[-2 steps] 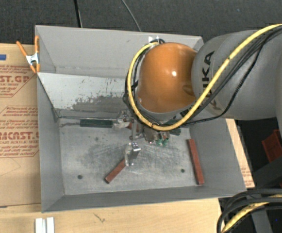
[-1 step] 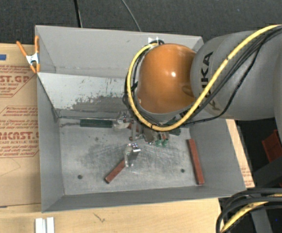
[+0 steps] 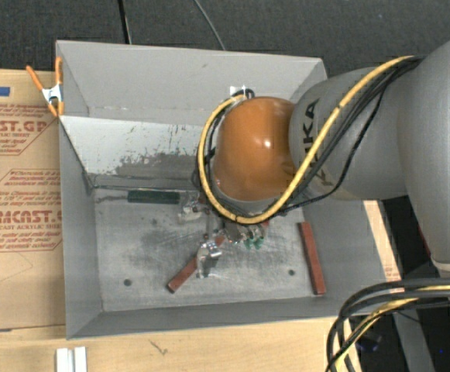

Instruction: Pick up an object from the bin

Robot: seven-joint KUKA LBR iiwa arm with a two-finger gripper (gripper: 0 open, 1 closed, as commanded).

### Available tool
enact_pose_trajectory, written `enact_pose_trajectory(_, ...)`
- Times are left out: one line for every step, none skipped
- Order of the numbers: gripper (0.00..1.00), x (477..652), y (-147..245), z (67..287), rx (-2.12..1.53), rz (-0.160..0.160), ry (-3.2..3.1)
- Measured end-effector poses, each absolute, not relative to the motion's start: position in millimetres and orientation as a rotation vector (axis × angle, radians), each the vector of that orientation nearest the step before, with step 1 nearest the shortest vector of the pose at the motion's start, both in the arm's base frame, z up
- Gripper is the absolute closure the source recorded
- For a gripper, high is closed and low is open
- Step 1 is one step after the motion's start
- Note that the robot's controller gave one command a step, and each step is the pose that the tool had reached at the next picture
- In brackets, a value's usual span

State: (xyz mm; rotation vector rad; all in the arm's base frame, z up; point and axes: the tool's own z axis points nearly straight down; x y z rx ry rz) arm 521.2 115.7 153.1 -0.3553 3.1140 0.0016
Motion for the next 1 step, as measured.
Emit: enact_pose_trajectory(1.00, 526.4, 130.5, 77.3, -0.985, 0.002, 2.980)
